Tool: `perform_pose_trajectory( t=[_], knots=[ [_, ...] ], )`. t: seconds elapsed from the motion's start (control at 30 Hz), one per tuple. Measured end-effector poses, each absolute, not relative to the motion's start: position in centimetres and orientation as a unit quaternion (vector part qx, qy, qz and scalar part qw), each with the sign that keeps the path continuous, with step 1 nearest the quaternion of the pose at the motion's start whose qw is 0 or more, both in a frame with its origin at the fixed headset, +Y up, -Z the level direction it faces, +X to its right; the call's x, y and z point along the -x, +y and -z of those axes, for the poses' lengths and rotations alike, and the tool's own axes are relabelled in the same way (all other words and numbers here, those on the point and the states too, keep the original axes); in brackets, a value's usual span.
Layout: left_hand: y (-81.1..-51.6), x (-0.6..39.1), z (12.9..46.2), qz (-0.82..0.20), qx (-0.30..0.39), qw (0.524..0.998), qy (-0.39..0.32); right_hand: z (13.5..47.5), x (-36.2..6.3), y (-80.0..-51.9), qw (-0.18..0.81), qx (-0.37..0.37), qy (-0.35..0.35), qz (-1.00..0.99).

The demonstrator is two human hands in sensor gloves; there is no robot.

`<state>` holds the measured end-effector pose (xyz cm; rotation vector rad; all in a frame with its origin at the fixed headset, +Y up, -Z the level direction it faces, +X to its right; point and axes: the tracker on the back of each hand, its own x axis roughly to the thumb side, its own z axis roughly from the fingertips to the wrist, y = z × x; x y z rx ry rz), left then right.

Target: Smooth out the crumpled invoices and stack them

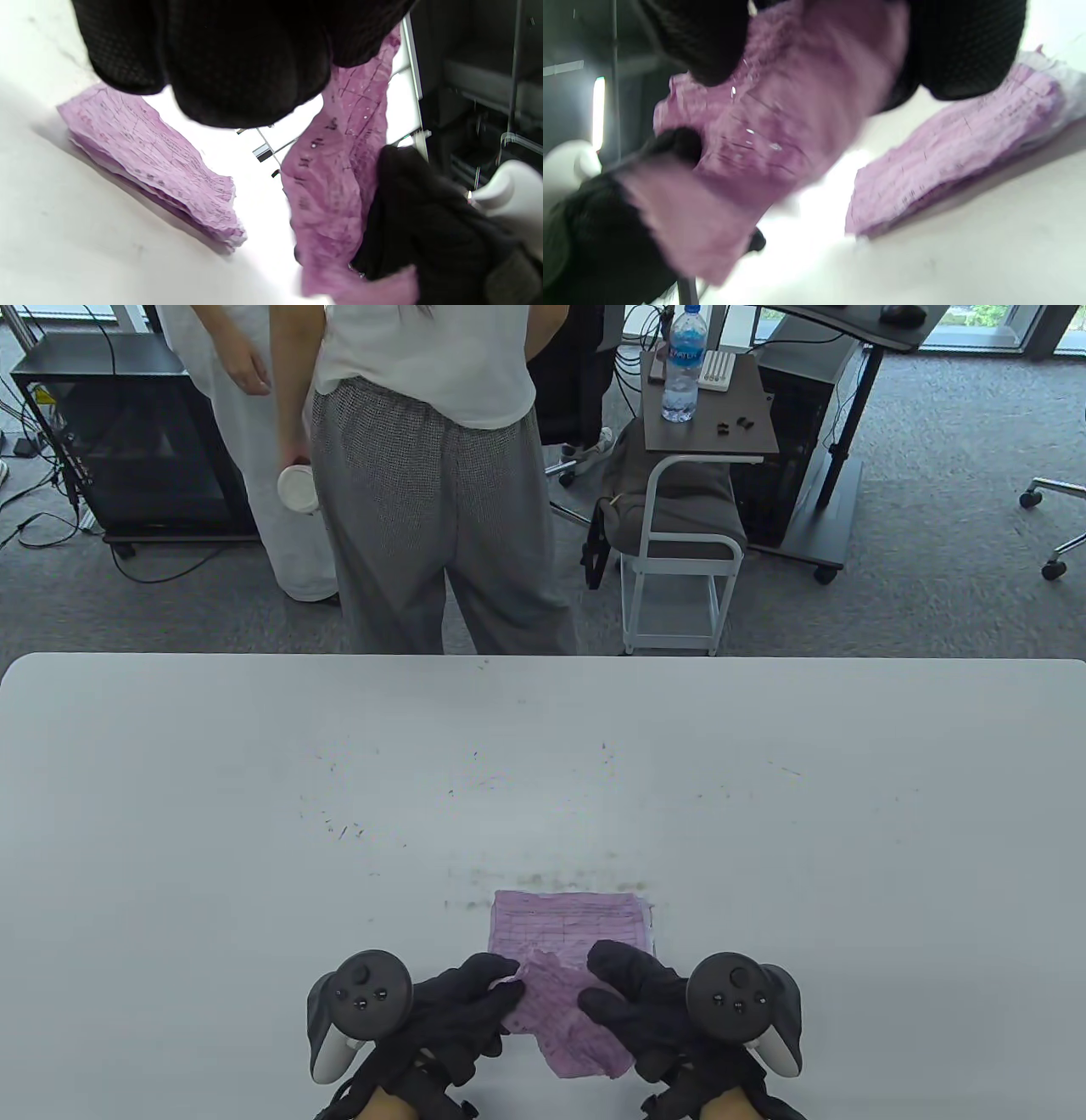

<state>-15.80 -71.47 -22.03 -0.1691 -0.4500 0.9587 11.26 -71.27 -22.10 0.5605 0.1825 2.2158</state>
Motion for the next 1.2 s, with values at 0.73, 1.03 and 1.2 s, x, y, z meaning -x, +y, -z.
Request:
perform_pose_trajectory(
  t=[0.73,1.03,1.2],
  knots=[
    [-70.4,16.0,21.6,-0.426,0.05,0.869,-0.248,21.5,-11.0,-70.5,0.419,-0.202,-0.048,-0.884],
    [-71.3,14.4,21.5,-0.511,0.139,0.813,-0.242,19.9,-7.5,-69.8,0.339,-0.276,-0.063,-0.897],
    [-70.3,14.0,21.0,-0.455,0.072,0.845,-0.271,20.4,-7.6,-70.5,0.367,-0.278,-0.01,-0.888]
  ],
)
